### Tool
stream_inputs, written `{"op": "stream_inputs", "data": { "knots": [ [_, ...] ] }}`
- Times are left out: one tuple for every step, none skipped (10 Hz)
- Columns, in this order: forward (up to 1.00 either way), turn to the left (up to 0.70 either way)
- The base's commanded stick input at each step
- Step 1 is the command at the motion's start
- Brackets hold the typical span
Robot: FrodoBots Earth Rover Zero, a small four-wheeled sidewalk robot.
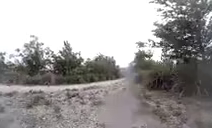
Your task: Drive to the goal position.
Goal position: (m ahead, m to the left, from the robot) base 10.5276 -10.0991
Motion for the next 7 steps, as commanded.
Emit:
{"op": "stream_inputs", "data": {
  "knots": [
    [0.6,0.0],
    [0.6,0.0],
    [0.6,0.0],
    [0.6,0.0],
    [0.6,0.0],
    [0.6,0.0],
    [0.6,0.0]
  ]
}}
